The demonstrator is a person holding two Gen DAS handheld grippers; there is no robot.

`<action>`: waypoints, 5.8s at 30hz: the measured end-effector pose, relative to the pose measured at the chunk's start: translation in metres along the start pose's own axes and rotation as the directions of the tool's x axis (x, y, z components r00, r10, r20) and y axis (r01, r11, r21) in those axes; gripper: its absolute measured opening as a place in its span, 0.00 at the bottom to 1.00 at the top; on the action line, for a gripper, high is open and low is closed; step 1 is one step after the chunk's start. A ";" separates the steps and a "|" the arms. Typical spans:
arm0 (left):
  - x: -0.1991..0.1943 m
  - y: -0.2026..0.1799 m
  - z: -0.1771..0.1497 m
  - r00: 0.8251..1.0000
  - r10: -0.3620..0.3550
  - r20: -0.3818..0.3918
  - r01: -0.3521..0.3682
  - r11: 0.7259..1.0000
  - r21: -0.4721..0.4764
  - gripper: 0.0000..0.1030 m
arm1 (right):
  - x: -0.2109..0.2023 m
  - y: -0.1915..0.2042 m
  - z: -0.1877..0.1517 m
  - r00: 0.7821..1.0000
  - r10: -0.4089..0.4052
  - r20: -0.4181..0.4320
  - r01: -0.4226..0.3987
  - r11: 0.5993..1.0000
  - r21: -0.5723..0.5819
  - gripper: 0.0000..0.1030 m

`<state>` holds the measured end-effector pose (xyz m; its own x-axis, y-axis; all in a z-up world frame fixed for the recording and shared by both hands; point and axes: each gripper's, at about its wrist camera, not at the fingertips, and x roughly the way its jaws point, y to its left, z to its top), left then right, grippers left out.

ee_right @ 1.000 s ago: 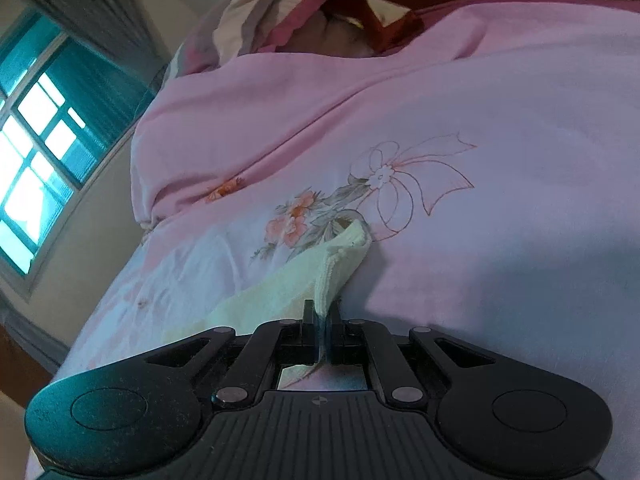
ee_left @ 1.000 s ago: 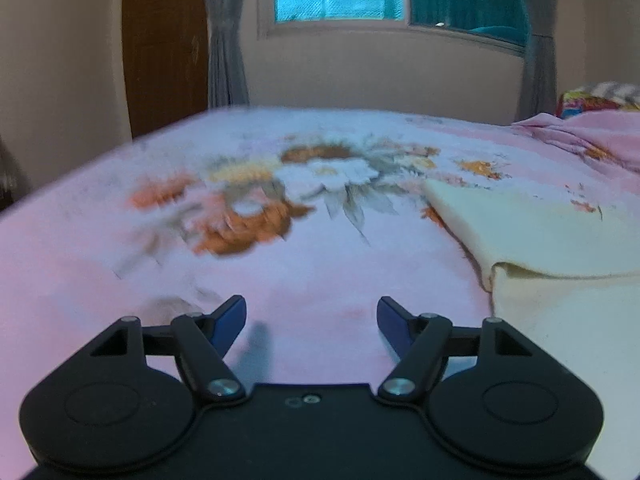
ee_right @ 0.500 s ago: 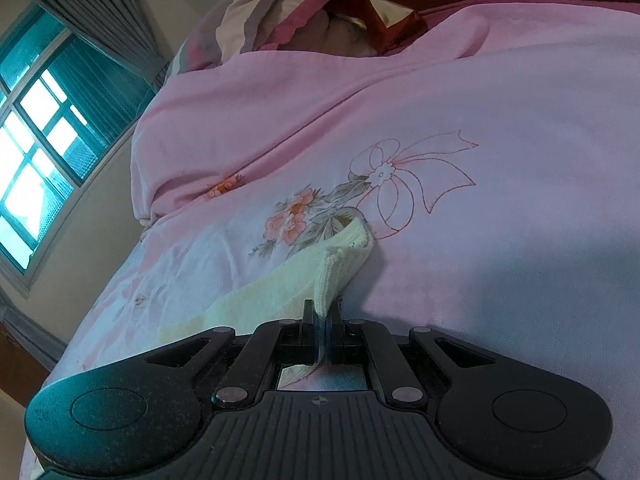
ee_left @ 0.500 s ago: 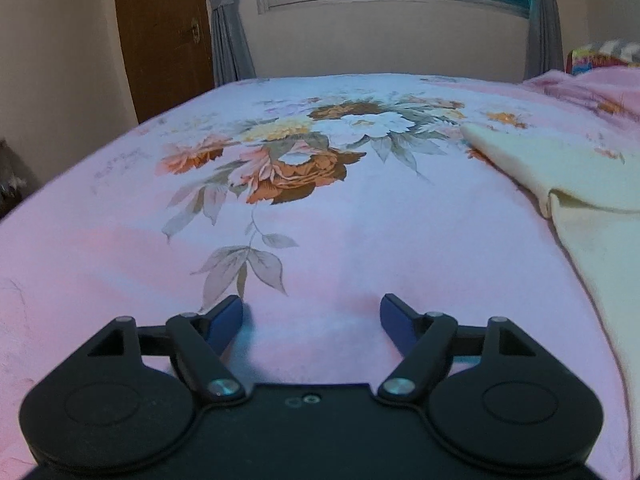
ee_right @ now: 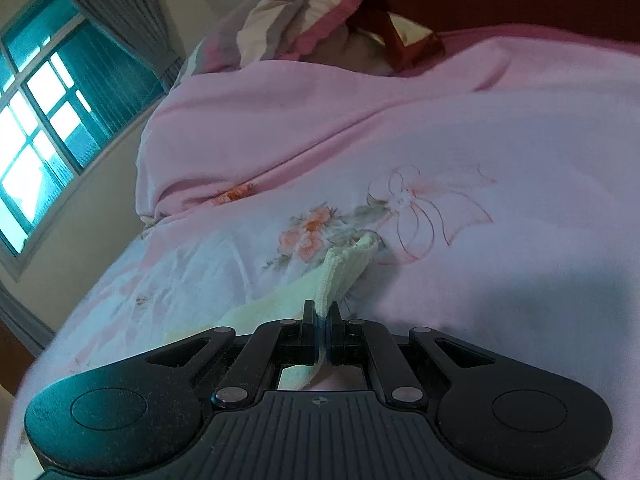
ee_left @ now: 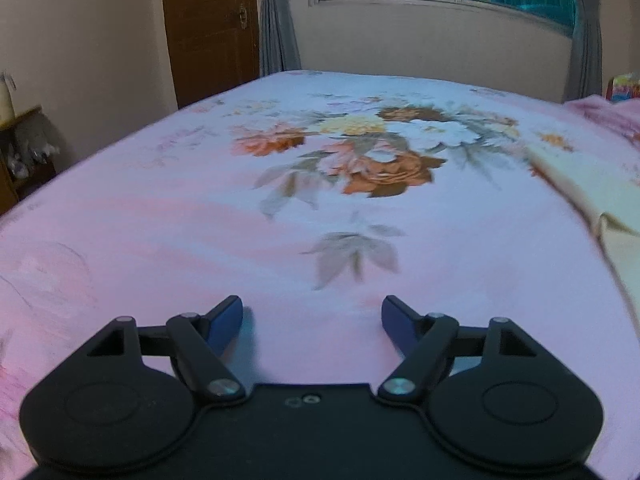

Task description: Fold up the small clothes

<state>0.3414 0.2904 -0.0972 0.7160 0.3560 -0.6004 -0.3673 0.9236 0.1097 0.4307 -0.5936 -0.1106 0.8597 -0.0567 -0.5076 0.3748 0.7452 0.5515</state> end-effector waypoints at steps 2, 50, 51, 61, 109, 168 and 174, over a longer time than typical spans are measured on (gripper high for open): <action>0.002 0.010 -0.004 1.000 0.001 -0.005 -0.001 1.000 -0.030 0.74 | -0.001 0.008 0.002 1.000 -0.001 0.002 0.001 1.000 -0.014 0.03; 0.001 0.038 -0.023 0.992 -0.101 0.080 0.115 0.972 -0.205 0.75 | 0.033 0.496 -0.322 0.826 0.383 -0.414 -0.564 0.560 -0.607 0.03; 0.001 0.038 -0.023 0.992 -0.101 0.080 0.116 0.972 -0.205 0.75 | 0.035 0.496 -0.325 0.825 0.370 -0.427 -0.565 0.550 -0.615 0.03; 0.001 0.038 -0.023 0.992 -0.098 0.077 0.112 0.973 -0.201 0.75 | 0.009 0.493 -0.353 0.677 0.429 -0.597 -0.735 0.423 -0.529 0.55; 0.039 -0.184 0.069 0.854 -0.519 -0.039 0.497 0.835 -0.236 0.35 | 0.012 0.234 -0.154 0.955 0.276 -0.113 -0.295 0.815 -0.499 0.34; 0.096 -0.223 0.096 0.943 -0.333 -0.011 0.330 0.932 0.152 0.62 | 0.127 0.292 -0.147 0.971 0.138 -0.197 -0.227 0.802 -0.553 0.34; 0.085 -0.221 0.099 0.945 -0.323 -0.048 0.327 0.930 0.168 0.61 | 0.118 0.302 -0.152 0.977 0.086 -0.194 -0.190 0.758 -0.624 0.34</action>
<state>0.5424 0.1306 -0.0938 0.7667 0.0312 -0.6413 -0.0082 0.9992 0.0389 0.5922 -0.2748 -0.1043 0.8050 0.1372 -0.5772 -0.0960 0.9902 0.1014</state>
